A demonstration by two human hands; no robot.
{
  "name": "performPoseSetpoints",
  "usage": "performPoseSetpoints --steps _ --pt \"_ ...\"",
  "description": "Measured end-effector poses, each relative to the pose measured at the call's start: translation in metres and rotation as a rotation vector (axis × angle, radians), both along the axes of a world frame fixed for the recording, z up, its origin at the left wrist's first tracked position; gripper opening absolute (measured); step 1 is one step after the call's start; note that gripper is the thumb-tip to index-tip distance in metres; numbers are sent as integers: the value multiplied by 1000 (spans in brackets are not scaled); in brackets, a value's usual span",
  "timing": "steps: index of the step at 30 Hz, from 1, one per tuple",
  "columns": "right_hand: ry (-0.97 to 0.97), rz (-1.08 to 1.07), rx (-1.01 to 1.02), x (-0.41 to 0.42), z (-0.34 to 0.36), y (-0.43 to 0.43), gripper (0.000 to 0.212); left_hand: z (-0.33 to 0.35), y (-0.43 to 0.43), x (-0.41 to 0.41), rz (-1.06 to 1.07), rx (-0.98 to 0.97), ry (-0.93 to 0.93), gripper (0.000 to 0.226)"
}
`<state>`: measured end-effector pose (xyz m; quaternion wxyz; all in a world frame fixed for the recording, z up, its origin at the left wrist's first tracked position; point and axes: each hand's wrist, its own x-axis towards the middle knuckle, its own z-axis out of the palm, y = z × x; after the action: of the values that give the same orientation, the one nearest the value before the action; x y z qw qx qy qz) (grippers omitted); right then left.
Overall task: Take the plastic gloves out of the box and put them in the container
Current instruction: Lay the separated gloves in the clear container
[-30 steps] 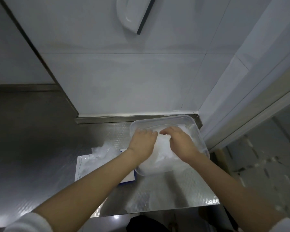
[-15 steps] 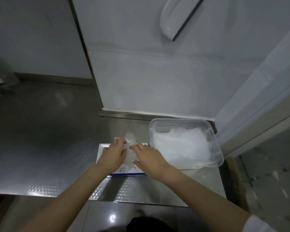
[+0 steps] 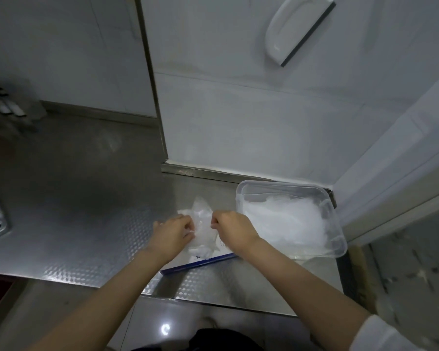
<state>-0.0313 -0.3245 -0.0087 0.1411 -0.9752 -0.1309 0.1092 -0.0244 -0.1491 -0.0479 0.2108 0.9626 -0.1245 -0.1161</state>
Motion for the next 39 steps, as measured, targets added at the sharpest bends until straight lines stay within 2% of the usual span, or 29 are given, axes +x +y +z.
performPoseSetpoints --steps 5,15,19,23,24,27,29,32,39 --pt "-14 -49 86 -5 7 -4 15 0 -3 -1 30 123 -56 8" --pt "-46 -173 235 -16 6 -9 16 13 -11 3 -14 258 38 21" --pt "69 -129 308 -11 4 -9 9 20 -13 4 23 94 10 26" --pt "132 -77 262 -6 5 -9 32 32 -24 1 9 -66 -162 10" --pt "126 -58 228 -5 5 -9 32 32 -26 0 17 -110 -177 9" --pt "91 -52 196 -2 4 -8 15 29 -27 -2 62 -292 -246 3" --pt "76 -73 224 -1 4 -8 13 28 -27 -7 48 -354 -236 14" --pt "65 -74 246 -1 4 -7 14 23 -28 -12 -50 -261 -167 34" --pt "45 -126 319 -2 8 -3 18 8 -29 -8 -28 85 -116 26"
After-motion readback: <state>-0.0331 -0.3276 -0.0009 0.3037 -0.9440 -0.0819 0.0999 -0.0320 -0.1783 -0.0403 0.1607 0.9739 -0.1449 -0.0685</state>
